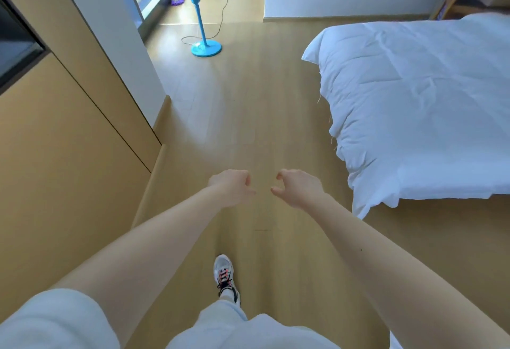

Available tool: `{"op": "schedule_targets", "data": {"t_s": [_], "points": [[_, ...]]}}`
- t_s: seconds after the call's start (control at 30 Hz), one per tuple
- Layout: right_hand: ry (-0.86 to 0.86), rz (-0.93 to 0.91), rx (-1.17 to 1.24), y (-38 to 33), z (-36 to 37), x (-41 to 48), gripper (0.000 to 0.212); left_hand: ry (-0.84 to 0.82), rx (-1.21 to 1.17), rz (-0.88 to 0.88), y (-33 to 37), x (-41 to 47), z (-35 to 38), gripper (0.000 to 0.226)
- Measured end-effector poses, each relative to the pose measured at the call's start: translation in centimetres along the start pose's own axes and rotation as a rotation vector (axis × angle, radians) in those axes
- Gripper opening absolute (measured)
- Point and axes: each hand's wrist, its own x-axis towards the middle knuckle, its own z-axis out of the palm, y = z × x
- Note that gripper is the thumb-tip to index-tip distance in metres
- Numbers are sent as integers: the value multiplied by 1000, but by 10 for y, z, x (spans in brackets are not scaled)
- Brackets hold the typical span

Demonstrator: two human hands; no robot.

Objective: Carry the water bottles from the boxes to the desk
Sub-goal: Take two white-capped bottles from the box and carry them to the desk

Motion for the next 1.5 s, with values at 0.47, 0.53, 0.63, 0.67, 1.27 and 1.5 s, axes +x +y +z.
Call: {"op": "schedule_targets", "data": {"t_s": [0.47, 0.53, 0.63, 0.67, 1.27, 1.5], "points": [[-65, 146, -35, -22, -81, 203, 50, -53, 53, 224, -51, 206, -108, 39], [-62, 147, -45, -29, -89, 228, 51, -56, 79, 237, -62, 230, -119, 40], [-63, 143, -65, -36, -98, 258, 53, -53, 111, 261, -75, 260, -132, 42], [-70, 144, -70, -36, -101, 268, 54, -58, 116, 266, -78, 269, -135, 43], [-98, 53, -28, 51, -193, 491, 56, -131, 238, 174, -52, 481, -234, 51], [-66, 11, -19, 107, -244, 579, 56, -112, 200, 109, -14, 570, -293, 50]]}}
